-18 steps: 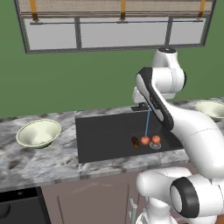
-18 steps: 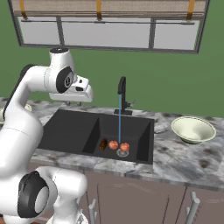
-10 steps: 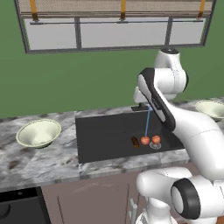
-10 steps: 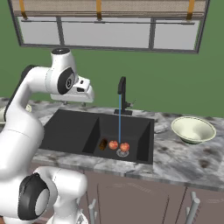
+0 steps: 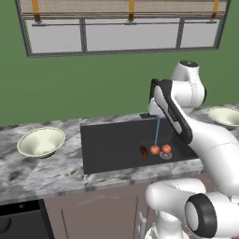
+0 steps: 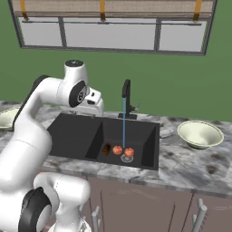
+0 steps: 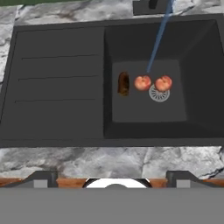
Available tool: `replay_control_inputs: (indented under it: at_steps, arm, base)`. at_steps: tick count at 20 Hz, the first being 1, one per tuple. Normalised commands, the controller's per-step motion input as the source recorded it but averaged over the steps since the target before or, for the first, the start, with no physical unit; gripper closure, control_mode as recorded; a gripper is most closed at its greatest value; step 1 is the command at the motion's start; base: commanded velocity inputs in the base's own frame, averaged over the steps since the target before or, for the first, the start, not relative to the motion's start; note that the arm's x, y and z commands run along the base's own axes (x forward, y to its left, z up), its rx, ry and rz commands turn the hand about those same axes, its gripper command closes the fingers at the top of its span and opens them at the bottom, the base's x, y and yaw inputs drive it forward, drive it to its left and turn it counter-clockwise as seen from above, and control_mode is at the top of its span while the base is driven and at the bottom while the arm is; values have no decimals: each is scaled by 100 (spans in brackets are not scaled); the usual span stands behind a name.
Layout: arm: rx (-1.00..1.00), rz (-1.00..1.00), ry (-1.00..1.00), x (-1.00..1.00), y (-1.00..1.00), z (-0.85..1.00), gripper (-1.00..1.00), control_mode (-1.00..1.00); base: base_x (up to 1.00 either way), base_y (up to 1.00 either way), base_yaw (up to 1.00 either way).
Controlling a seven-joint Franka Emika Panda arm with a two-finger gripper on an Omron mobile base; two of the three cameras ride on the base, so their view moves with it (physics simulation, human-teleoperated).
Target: Pick the peachs from the sink and place them in one bowl. Place the sweet potato in the other bowl. Then turn off the sink faucet.
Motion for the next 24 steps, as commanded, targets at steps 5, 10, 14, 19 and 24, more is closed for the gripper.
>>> replay_control_inputs:
  at_steps: [5, 10, 14, 19, 24]
  arm:
    - [9, -15, 0, 0, -21, -30, -100, -100]
    - [4, -13, 8, 1, -15, -21, -100, -100]
    - [1, -15, 19, 5, -4, -26, -100, -100]
    - [0, -6, 19, 13, -1, -22, -100, -100]
    - [0, 1, 12, 16, -1, -24, -100, -100]
  base:
    - [0, 0, 0]
    - [0, 0, 0]
    - [0, 0, 0]
    - [0, 0, 0]
    - [0, 0, 0]
